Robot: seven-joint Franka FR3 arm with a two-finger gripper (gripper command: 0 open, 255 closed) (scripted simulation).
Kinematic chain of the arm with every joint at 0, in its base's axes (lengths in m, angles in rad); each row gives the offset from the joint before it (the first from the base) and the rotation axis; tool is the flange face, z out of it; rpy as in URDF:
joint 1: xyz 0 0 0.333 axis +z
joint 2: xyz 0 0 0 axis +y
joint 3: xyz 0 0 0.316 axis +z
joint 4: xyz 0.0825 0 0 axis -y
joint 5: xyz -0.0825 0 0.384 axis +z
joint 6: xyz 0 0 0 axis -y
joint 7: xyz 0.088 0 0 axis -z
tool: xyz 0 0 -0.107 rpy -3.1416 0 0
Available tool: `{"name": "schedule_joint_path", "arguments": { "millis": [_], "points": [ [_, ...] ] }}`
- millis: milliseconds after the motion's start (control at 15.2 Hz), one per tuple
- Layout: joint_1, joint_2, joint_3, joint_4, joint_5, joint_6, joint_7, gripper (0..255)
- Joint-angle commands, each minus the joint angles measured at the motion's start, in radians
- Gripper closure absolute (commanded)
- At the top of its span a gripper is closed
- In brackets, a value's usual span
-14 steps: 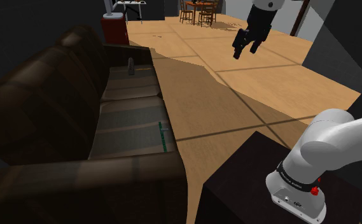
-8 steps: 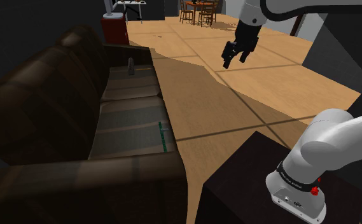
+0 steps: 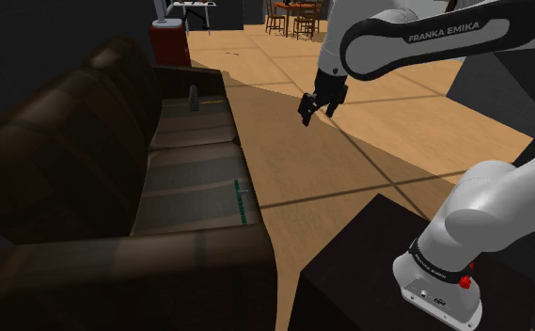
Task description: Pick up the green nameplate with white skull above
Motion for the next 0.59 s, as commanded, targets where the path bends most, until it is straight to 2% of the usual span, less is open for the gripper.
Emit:
{"name": "schedule_joint_path", "arguments": {
  "millis": [0,528],
  "points": [
    [-0.001,0.051,0.012,-0.024,-0.003,0.077,0.023,0],
    [-0.012,0.321,0.073,-0.008,-0.049,0.326,0.142,0]
  ]
}}
